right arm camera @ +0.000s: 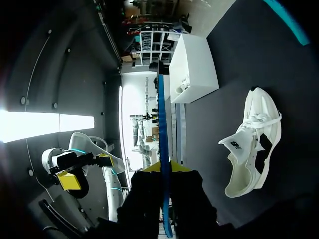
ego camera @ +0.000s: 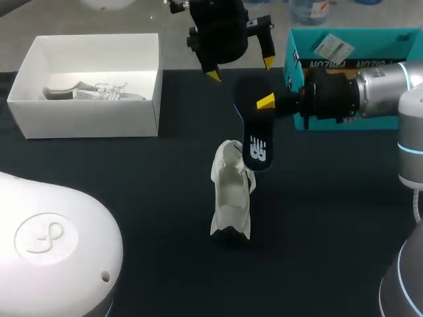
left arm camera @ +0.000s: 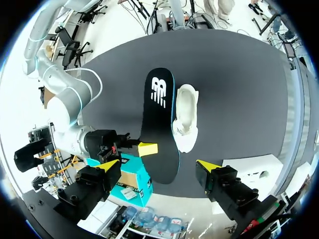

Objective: Take the shoe out of the shoebox, open the shoe tongue, remove and reinsert the insole, then place the shoe into the shoebox

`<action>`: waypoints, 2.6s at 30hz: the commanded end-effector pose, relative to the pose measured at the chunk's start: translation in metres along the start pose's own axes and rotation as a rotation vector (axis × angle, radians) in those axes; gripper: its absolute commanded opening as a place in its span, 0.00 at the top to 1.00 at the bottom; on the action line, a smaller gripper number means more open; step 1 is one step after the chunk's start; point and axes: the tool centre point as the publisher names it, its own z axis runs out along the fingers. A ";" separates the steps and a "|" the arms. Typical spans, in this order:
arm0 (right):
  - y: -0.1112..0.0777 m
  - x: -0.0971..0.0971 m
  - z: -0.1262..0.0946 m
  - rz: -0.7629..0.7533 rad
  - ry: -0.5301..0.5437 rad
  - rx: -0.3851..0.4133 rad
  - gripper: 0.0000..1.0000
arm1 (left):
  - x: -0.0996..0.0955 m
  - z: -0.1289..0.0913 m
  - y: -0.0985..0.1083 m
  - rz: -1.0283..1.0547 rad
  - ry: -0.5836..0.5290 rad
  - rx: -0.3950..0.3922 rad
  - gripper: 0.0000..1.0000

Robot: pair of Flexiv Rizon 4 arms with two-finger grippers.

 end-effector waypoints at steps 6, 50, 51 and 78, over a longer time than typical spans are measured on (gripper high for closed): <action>0.003 -0.003 0.013 0.000 -0.010 0.002 1.00 | -0.012 0.016 0.017 -0.020 0.205 0.032 0.00; -0.004 0.001 0.011 -0.019 0.015 0.006 1.00 | -0.006 0.017 0.006 -0.017 0.095 0.111 0.00; -0.005 0.001 0.010 -0.020 0.017 0.006 1.00 | -0.004 0.018 0.004 -0.037 0.050 0.128 0.00; -0.010 0.003 0.003 -0.019 0.020 0.009 1.00 | 0.048 0.014 -0.002 0.215 -0.385 0.105 0.00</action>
